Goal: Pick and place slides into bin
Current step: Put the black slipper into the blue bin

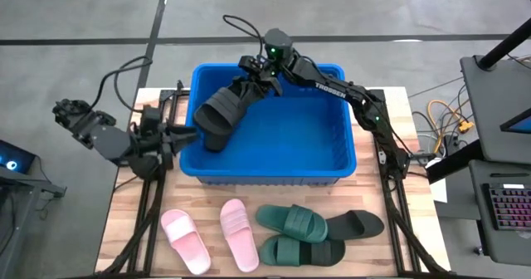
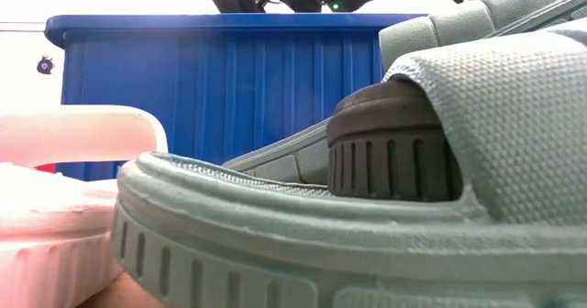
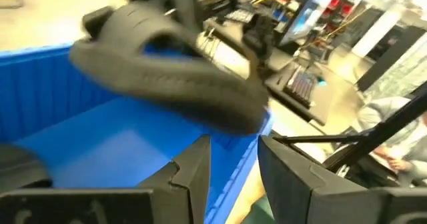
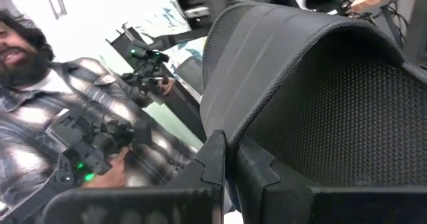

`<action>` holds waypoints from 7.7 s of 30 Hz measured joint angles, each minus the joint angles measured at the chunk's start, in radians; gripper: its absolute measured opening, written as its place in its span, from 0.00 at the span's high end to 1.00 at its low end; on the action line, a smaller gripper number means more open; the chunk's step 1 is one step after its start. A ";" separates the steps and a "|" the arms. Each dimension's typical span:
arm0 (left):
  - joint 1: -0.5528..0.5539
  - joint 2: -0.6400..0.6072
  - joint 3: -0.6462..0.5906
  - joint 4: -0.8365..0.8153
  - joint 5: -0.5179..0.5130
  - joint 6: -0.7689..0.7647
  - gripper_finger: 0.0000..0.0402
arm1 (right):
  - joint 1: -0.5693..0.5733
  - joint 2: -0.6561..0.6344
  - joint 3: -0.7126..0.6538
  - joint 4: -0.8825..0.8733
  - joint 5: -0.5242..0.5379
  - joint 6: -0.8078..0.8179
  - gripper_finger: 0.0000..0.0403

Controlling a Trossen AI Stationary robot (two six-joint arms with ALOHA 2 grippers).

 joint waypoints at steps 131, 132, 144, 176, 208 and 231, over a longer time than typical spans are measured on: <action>0.359 0.278 0.180 0.123 -0.317 0.510 0.73 | 0.020 -0.806 -0.643 -0.438 1.144 -0.318 0.98; 0.378 0.286 0.180 0.189 -0.273 0.567 0.73 | 0.019 -0.827 -0.681 -0.393 1.146 -0.308 0.98; 0.501 0.424 0.179 0.596 -0.053 0.898 0.73 | 0.022 -1.014 -0.994 0.012 1.285 -0.198 0.98; 0.662 0.464 0.178 0.740 0.182 0.786 0.73 | 0.050 -1.080 -1.241 0.381 1.319 -0.045 0.98; 0.767 0.464 0.179 0.740 0.295 0.673 0.37 | 0.050 -1.026 -1.247 0.520 1.425 -0.010 0.98; 0.839 0.463 0.180 0.815 0.317 0.577 0.37 | 0.089 -0.873 -1.247 0.747 1.427 0.084 0.98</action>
